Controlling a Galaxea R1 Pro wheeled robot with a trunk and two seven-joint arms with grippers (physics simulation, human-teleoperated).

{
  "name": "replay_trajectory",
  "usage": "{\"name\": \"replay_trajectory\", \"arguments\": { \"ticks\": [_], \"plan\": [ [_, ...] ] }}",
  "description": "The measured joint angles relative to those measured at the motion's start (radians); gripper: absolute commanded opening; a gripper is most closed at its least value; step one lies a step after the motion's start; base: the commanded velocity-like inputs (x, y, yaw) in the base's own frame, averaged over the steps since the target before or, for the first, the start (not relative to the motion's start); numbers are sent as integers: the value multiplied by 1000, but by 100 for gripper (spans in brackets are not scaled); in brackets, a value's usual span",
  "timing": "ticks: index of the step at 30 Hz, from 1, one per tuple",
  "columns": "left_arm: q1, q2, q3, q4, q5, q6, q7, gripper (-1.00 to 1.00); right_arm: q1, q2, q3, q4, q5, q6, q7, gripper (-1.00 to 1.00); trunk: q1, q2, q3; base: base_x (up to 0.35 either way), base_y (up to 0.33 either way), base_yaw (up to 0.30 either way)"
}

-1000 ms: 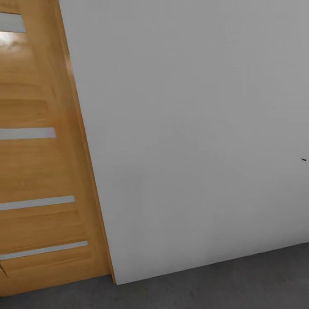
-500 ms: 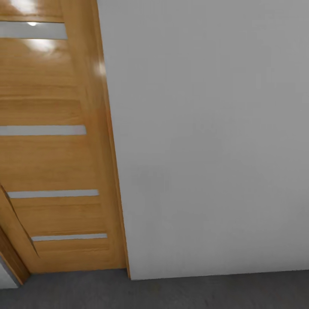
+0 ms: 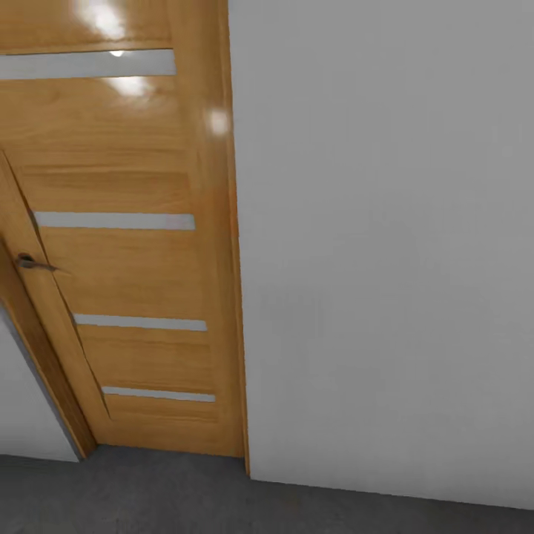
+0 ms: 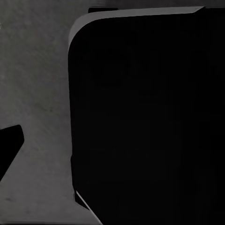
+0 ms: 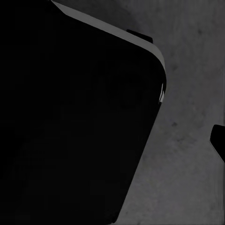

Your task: Move the two storage containers from the living room to the garage. In the garage, place one container on the floor and stack the other container on top of it (either order is fine).

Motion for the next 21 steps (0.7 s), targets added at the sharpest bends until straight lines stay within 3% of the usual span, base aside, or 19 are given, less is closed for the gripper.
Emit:
{"name": "replay_trajectory", "arguments": {
  "ticks": [21],
  "plan": [
    [0,1,21,-2,0,0,0,100,0,0,0,0,0,-1,0,100,0,0,0,0,0,294]
  ]
}}
